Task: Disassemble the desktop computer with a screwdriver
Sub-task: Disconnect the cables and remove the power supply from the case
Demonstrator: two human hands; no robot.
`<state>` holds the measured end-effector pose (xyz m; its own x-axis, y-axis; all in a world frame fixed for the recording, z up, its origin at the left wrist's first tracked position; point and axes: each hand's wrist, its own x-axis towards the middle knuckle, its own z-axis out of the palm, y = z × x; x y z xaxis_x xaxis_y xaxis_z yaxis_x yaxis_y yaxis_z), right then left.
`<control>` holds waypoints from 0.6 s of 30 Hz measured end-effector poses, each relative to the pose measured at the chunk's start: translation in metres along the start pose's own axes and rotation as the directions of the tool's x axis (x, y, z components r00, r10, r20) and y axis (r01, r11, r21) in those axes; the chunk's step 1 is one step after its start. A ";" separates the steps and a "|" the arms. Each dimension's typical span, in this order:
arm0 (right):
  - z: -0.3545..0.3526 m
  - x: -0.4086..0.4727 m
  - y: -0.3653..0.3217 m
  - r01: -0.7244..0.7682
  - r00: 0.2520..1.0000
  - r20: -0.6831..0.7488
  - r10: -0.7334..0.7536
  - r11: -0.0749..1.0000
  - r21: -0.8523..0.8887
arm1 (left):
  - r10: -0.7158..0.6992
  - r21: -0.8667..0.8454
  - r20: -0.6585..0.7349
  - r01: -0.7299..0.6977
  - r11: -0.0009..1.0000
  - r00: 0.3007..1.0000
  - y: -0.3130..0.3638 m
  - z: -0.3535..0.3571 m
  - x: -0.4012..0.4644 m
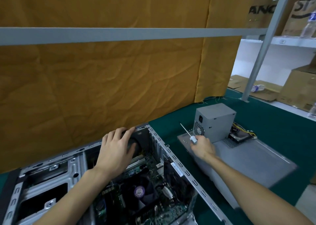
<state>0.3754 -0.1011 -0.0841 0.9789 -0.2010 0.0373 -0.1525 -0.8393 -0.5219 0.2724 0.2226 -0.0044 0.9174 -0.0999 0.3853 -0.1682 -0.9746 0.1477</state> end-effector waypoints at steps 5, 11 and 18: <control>-0.008 -0.017 0.013 0.073 0.996 -0.056 -0.065 0.985 0.157 | 0.006 0.016 0.008 -0.007 1.000 1.000 0.002 -0.002 -0.001; -0.015 -0.036 0.021 0.079 0.986 -0.130 -0.109 0.974 -0.211 | 0.010 0.035 0.022 -0.011 0.999 1.000 0.003 -0.004 -0.003; -0.024 -0.040 0.024 0.066 0.993 -0.069 -0.092 0.947 -0.315 | 0.032 0.084 0.051 -0.036 0.996 0.998 0.001 -0.004 -0.004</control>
<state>0.3289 -0.1253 -0.0780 0.9771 -0.1569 0.1439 -0.1224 -0.9671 -0.2231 0.2669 0.2226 -0.0022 0.9289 -0.1407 0.3426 -0.1700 -0.9838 0.0568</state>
